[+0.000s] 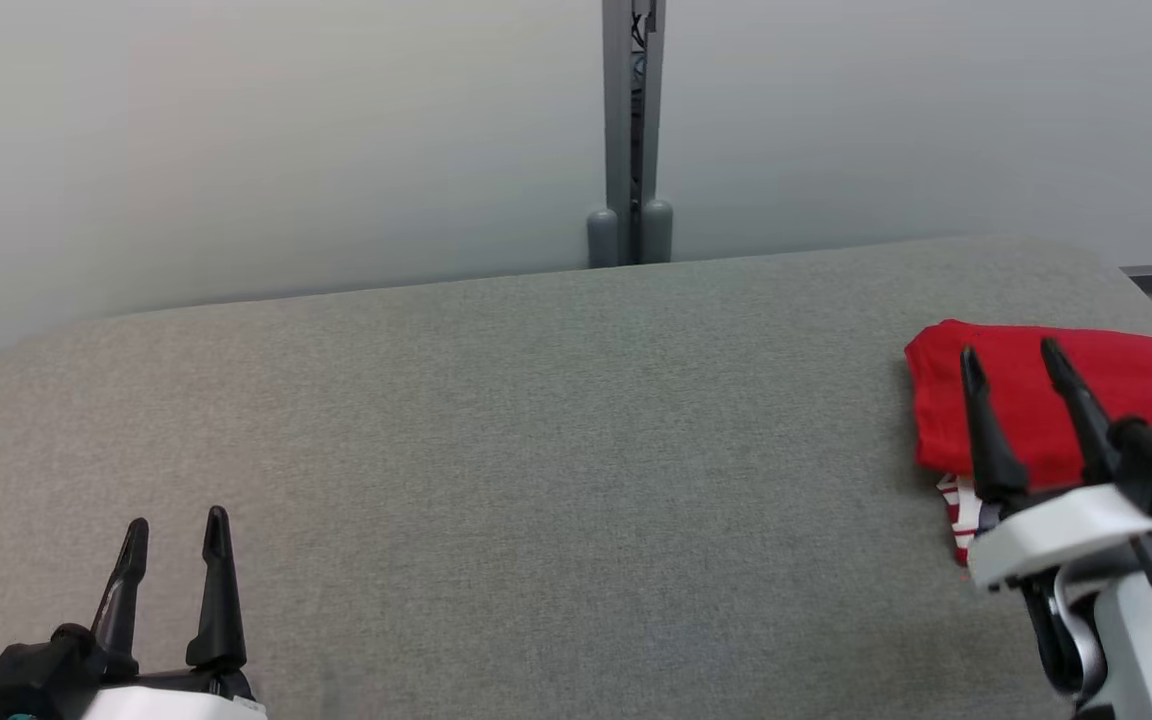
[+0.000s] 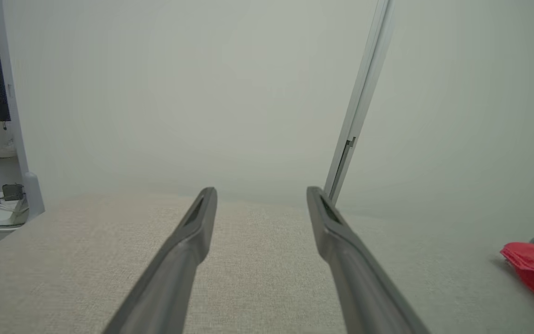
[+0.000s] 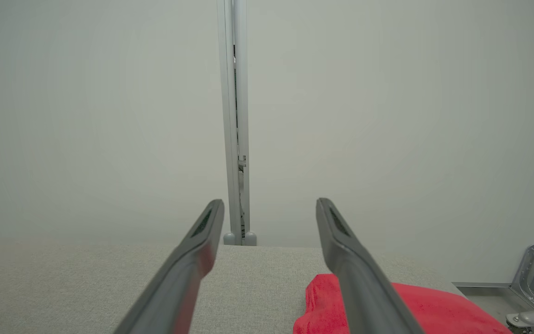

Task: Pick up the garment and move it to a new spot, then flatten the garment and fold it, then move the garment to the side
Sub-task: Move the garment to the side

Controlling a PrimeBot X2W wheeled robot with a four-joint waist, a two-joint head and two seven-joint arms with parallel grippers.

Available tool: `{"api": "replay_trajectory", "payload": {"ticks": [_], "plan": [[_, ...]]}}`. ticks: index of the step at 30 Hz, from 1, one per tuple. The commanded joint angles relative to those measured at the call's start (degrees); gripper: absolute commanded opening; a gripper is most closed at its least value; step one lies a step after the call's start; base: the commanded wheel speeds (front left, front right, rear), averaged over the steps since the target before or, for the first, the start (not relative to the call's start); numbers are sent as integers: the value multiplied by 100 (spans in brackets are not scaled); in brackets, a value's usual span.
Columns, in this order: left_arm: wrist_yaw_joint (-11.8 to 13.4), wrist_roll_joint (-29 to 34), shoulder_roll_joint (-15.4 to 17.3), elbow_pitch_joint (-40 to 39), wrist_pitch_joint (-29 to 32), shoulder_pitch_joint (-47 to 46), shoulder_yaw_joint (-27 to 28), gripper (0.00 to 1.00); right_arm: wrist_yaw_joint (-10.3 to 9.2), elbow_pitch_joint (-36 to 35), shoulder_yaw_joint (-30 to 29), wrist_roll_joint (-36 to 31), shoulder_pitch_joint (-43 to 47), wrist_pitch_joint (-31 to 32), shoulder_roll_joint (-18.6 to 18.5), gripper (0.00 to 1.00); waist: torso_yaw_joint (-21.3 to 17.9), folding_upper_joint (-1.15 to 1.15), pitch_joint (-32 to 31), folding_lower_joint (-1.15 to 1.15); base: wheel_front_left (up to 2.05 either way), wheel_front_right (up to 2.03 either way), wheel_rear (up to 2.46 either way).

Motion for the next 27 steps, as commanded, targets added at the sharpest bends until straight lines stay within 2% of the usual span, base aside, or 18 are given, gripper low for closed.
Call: {"api": "replay_trajectory", "payload": {"ticks": [1,6,13,27], "plan": [[-23,44,-3,45,-33,29,9,100,-1,-203,14,87,382,-23,29,100,151,0,-59,0,0,0,0],[-111,112,-23,81,-46,73,-31,100,-1,-501,120,271,912,-22,56,100,239,0,-74,0,0,0,0],[-193,536,-141,-32,-47,209,-39,100,-1,-780,297,412,1494,-24,95,100,250,0,-156,0,0,0,0],[-306,876,-318,-15,-48,235,-29,100,-1,-879,355,421,1621,-25,208,100,120,0,-252,0,0,0,0]]}}
